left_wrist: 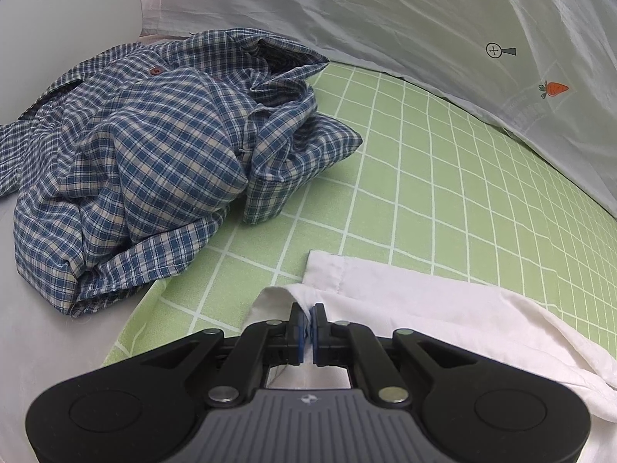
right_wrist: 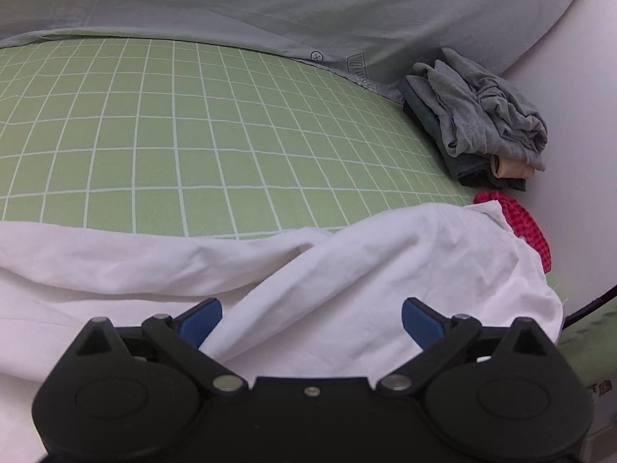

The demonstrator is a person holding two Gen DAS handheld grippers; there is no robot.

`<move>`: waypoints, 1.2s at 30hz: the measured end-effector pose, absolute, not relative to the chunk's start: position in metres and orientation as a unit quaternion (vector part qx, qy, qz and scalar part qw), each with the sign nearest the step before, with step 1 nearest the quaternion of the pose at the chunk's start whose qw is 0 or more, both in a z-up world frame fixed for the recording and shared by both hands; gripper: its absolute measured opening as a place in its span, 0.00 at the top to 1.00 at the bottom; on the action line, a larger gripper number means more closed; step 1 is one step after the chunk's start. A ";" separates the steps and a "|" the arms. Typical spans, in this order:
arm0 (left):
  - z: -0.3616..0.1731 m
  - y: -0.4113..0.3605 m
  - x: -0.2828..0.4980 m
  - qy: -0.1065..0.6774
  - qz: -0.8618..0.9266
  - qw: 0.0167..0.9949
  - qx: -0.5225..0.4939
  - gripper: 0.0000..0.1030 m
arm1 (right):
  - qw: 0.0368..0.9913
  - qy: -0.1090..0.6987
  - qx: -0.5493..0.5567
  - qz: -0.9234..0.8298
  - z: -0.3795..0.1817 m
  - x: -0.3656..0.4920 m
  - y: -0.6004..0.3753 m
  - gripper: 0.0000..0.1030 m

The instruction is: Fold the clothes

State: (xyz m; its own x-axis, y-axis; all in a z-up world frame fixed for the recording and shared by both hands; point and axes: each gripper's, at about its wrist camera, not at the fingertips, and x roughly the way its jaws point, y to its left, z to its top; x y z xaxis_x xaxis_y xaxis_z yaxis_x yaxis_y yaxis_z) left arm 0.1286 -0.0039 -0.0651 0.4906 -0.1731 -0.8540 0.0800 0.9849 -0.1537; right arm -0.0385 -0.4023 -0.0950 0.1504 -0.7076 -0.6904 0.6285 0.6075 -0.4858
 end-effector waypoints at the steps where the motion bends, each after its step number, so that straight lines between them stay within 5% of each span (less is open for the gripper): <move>1: -0.065 -0.004 0.129 0.499 -0.074 0.862 -0.047 0.95 | 0.753 0.483 -0.056 -0.444 -0.097 -0.035 -0.409 0.02; 11: -0.068 0.001 0.128 0.502 -0.067 0.861 -0.050 0.93 | 0.714 0.514 -0.124 -0.458 -0.102 -0.025 -0.479 0.02; 17: -0.072 0.002 0.128 0.506 -0.063 0.859 -0.045 0.92 | 0.743 0.493 0.054 -0.449 -0.083 -0.020 -0.541 0.01; 21: -0.071 0.002 0.129 0.507 -0.062 0.859 -0.043 0.92 | 0.737 0.523 0.041 -0.425 -0.109 -0.009 -0.540 0.01; 32: -0.074 0.003 0.130 0.508 -0.062 0.858 -0.039 0.91 | 0.776 0.467 0.053 -0.422 -0.074 -0.027 -0.500 0.02; 36: -0.074 0.005 0.131 0.509 -0.063 0.857 -0.043 0.91 | 0.784 0.451 0.101 -0.415 -0.068 -0.033 -0.473 0.15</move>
